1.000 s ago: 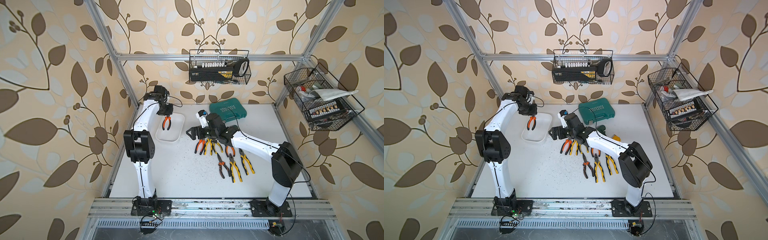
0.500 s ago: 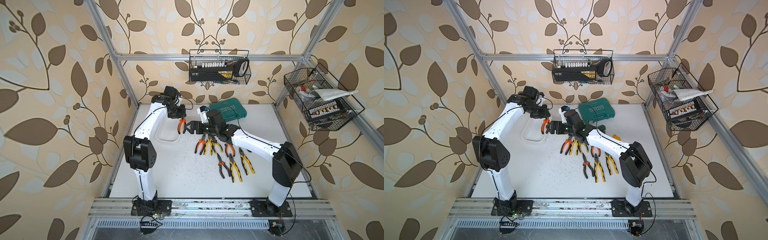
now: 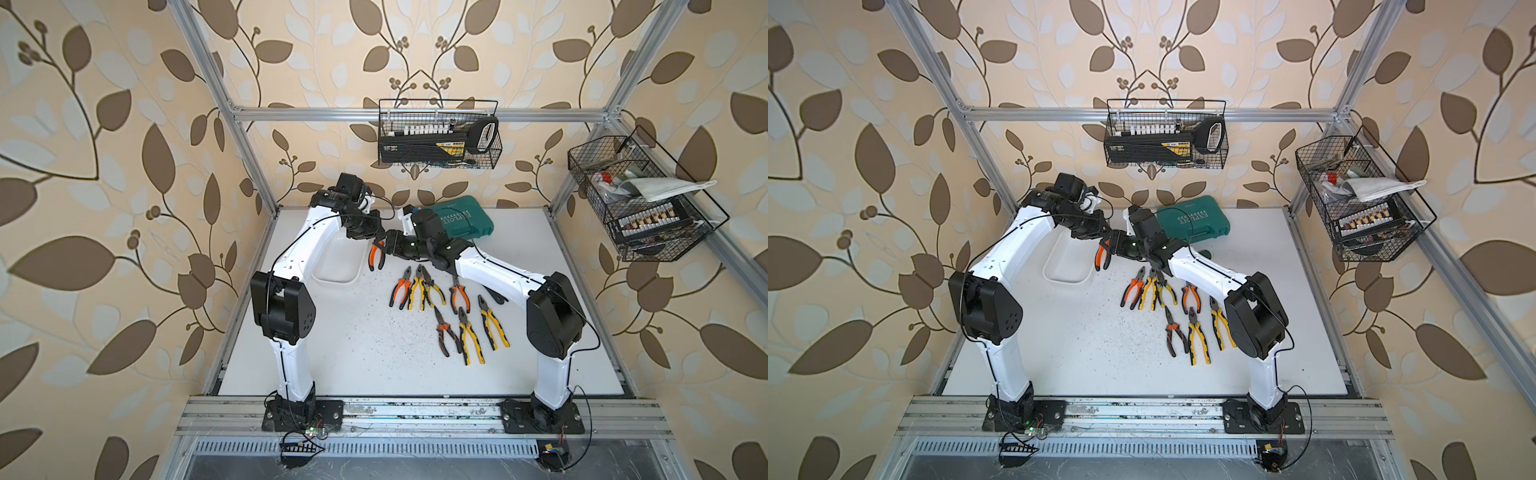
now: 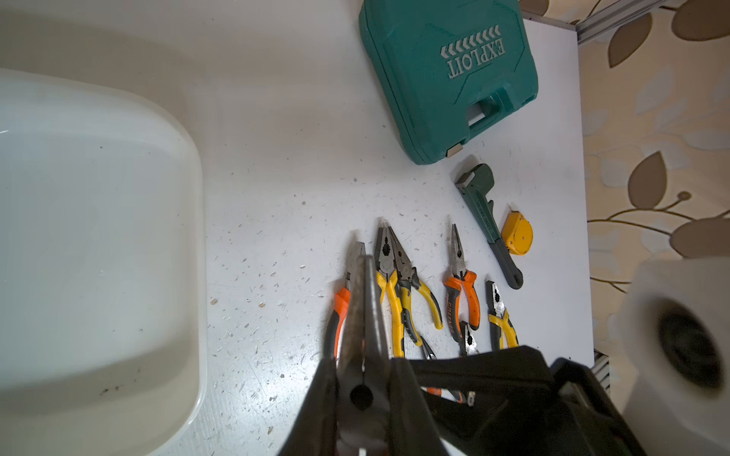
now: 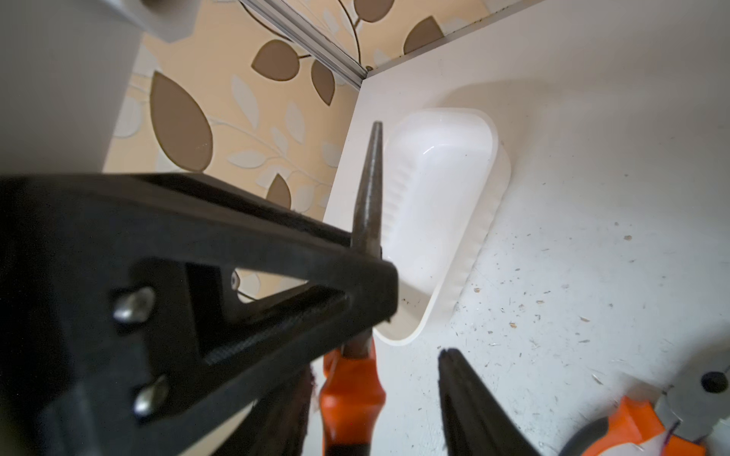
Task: Take the pliers out of the storage box
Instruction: Place the pliers at the center of the board.
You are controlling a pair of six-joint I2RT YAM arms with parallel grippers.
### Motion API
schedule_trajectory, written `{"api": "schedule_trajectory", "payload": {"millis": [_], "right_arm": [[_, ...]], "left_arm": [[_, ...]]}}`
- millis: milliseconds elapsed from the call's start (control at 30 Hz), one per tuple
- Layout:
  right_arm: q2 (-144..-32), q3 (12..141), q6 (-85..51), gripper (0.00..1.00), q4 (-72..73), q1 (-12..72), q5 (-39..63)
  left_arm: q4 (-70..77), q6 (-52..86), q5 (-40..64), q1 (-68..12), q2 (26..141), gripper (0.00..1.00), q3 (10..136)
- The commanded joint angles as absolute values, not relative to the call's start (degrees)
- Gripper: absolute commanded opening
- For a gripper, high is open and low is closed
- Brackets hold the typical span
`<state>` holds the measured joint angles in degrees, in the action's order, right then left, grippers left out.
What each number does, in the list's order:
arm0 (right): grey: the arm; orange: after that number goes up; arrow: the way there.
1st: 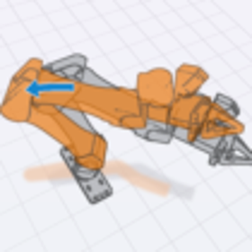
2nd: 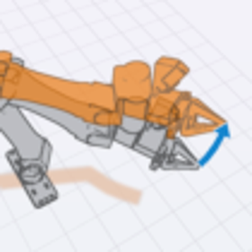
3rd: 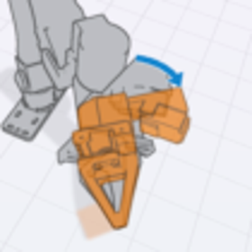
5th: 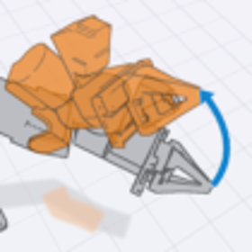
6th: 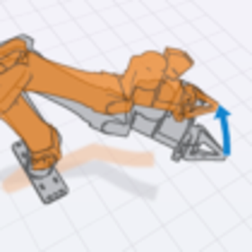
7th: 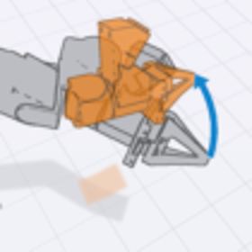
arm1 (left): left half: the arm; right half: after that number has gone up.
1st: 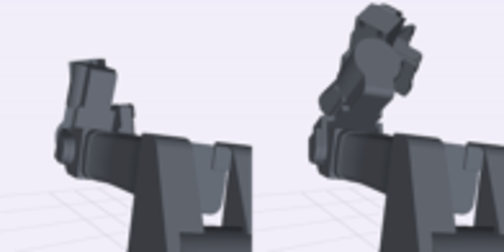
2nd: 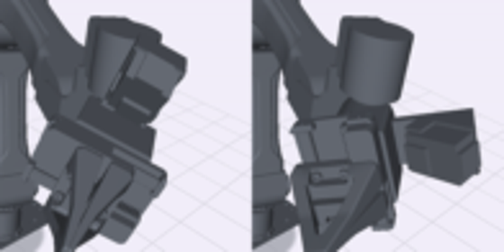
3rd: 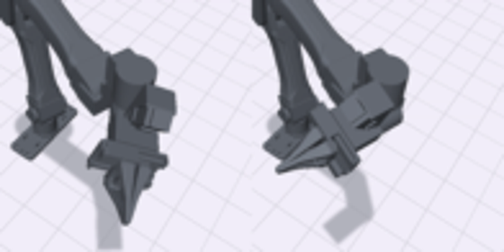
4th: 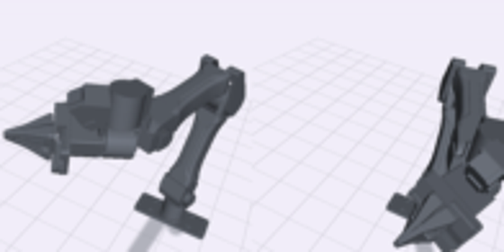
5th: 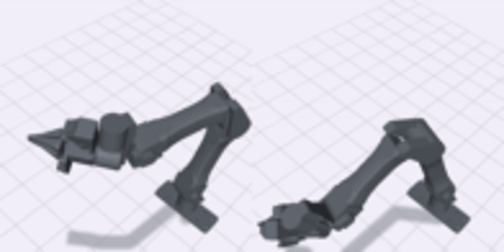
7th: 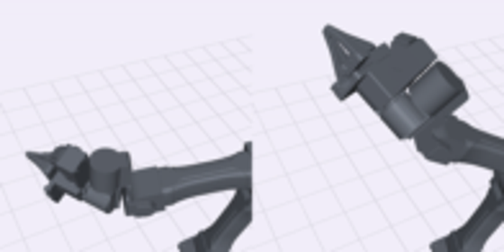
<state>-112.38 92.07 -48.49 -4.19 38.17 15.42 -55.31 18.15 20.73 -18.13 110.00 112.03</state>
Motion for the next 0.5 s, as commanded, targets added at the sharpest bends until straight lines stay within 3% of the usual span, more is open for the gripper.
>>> {"api": "schedule_trajectory", "payload": {"millis": [0, 267, 400, 467], "right_arm": [[-114.1, 95.1, -50.6, 0.44, -4.1, 38.0, 17.2], [-114.2, 94.8, -51.6, 0.15, -4.2, 37.6, 18.5], [-113.7, 93.7, -51.6, 0.06, -4.4, 37.3, 18.7], [-113.4, 93.4, -51.0, 0.04, -4.8, 37.2, 18.8]], "left_arm": [[-53.9, 19.3, 24.4, -18.8, 106.4, 0.00, 113.3], [-53.4, 18.9, 24.1, -18.9, 106.7, 0.00, 112.4], [-53.2, 18.0, 22.6, -18.9, 107.0, 0.01, 111.9], [-53.1, 16.7, 21.7, -18.9, 107.1, 0.21, 112.0]]}}
